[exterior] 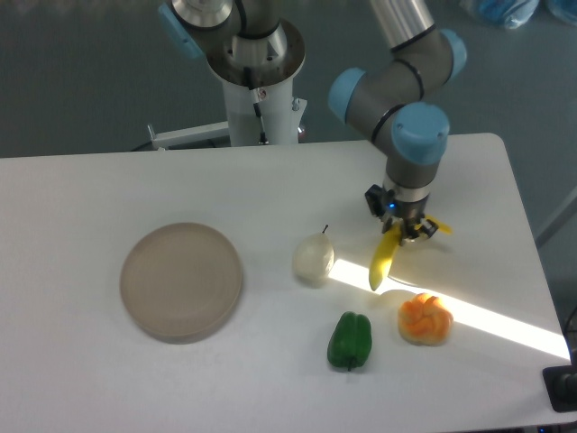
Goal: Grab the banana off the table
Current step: 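Close the gripper on the banana's stem end, then lift the gripped banana up off the table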
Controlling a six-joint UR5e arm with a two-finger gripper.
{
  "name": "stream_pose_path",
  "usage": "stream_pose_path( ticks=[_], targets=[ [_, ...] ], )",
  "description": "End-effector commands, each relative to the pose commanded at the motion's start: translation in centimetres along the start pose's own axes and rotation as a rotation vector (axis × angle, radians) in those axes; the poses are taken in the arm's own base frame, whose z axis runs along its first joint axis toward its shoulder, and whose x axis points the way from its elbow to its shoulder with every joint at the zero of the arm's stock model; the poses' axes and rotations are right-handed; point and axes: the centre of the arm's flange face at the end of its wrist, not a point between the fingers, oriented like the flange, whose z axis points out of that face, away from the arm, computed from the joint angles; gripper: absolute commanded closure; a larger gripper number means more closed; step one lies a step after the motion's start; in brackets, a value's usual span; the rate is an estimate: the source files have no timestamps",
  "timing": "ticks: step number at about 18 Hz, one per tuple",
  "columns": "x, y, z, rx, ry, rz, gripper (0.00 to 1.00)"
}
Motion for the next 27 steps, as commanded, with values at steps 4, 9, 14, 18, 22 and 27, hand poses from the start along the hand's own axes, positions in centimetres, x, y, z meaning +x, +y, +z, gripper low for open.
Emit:
stream_pose_path(
  ticks=[4, 9, 14, 18, 22, 27],
  targets=[
    [-3.2, -0.9, -4.2, 0.047, -0.091, -0.013, 0.86],
    [-5.0, -3.7, -7.0, 0.124, -0.140, -0.105, 0.86],
    [-3.4, -5.6, -7.5, 0.129, -0.115, -0.124, 0.86],
    [-0.7, -5.4, -8.8, 0.094, -0.013, -0.120, 0.86],
    [0.0, -5.4, -9.2, 0.083, 0.025, -0.115, 0.86],
    [0.0, -5.3, -8.5, 0.082, 0.032, -0.104, 0.86]
  ],
)
